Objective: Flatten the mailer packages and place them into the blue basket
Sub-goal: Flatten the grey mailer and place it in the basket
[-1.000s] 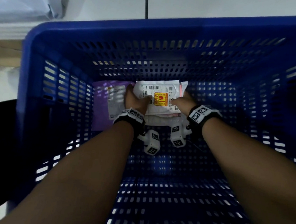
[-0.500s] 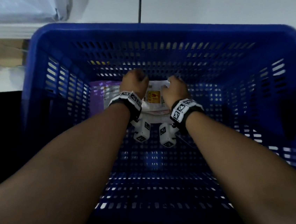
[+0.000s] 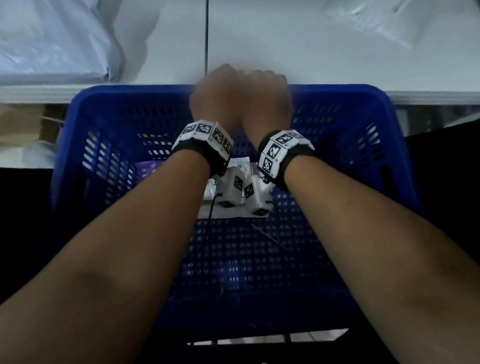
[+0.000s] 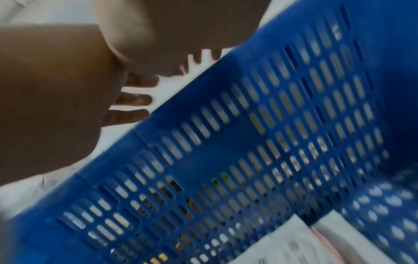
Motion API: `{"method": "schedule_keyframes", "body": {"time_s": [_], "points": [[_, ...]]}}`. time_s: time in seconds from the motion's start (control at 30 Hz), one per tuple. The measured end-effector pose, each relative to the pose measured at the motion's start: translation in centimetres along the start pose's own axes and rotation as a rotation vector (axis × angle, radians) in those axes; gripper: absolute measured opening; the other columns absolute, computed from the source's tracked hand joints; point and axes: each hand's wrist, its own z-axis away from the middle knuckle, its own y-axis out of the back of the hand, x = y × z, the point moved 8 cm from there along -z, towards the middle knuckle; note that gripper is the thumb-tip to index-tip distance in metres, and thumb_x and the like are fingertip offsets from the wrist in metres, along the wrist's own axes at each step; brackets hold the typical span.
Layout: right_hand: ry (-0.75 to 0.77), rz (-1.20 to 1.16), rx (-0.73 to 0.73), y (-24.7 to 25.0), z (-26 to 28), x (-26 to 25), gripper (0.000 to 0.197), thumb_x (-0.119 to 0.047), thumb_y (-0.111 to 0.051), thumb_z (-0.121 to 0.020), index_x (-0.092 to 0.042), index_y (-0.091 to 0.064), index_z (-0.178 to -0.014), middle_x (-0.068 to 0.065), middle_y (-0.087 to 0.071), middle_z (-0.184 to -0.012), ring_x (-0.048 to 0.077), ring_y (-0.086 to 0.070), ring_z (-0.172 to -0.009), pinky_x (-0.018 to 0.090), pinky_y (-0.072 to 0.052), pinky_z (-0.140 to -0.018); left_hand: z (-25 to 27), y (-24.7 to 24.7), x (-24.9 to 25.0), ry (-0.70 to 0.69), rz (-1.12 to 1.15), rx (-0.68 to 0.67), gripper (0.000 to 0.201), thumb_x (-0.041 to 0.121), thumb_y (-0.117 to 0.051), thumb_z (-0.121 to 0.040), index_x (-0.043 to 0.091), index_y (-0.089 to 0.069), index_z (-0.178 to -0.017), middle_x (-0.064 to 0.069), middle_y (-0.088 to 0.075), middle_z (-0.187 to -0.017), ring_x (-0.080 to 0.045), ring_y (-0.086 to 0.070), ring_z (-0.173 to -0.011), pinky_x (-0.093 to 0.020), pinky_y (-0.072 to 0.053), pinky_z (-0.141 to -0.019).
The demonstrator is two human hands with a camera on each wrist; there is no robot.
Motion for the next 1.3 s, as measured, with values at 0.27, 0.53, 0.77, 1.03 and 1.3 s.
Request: {"method": "schedule_keyframes", "body": {"time_s": [0.27,0.53,0.77,1.03,1.3], "points": [[0.052,0.317,-0.702,-4.5,0.3,2.9,0.082,-0.064,-0.032,-0.094,-0.024,-0.003,-0.159,0.006,0.007,-0.167,0.023,0.010,-0.153,0.049,0.008,-0.122,-2.3,3.4,-4.5,0.071,-0.094,0.244,0.049,0.020,-0.061,-0.076,0.014,-0.061,-0.125,-0.012,-0.054,-0.137,-0.032,-0.047,-0.130,-0.045,-0.034,-0.110],[0.009,0.383,-0.805,-5.3,0.3,3.2,0.104,-0.083,-0.036,-0.081,-0.029,0.008,-0.158,0.003,0.018,-0.165,0.023,0.019,-0.151,0.051,0.014,-0.120,-5.5,10.8,-10.9,0.543,-0.353,0.485,0.115,0.040,-0.080,-0.070,0.025,-0.008,-0.159,-0.020,-0.003,-0.164,-0.035,-0.004,-0.152,-0.060,-0.015,-0.118],[0.009,0.388,-0.797,-5.4,0.4,3.2,0.106,-0.085,-0.035,-0.079,-0.029,0.009,-0.157,0.003,0.019,-0.165,0.024,0.022,-0.151,0.052,0.017,-0.119,-9.1,8.8,-16.0,0.531,-0.433,0.099,0.047,0.022,-0.048,-0.095,0.019,-0.049,-0.142,-0.008,-0.028,-0.158,-0.030,-0.016,-0.151,-0.057,-0.034,-0.109],[0.008,0.380,-0.761,-5.3,0.4,2.8,0.108,-0.083,-0.039,-0.078,-0.028,0.008,-0.158,0.005,0.017,-0.165,0.026,0.021,-0.151,0.053,0.017,-0.118,-8.3,6.6,-13.4,0.253,-0.041,0.123,0.034,0.024,-0.047,-0.091,0.014,-0.069,-0.115,-0.010,-0.065,-0.123,-0.028,-0.062,-0.109,-0.023,-0.045,-0.079],[-0.003,0.424,-0.738,-5.0,0.5,2.4,0.107,-0.076,-0.047,-0.078,-0.026,0.004,-0.158,0.006,0.012,-0.166,0.027,0.016,-0.152,0.054,0.015,-0.118,-5.4,-0.3,-3.1,-0.003,0.257,-0.220,0.019,0.024,-0.060,-0.084,0.019,-0.078,-0.088,-0.004,-0.067,-0.123,-0.022,-0.054,-0.128,-0.018,-0.039,-0.091]]}}
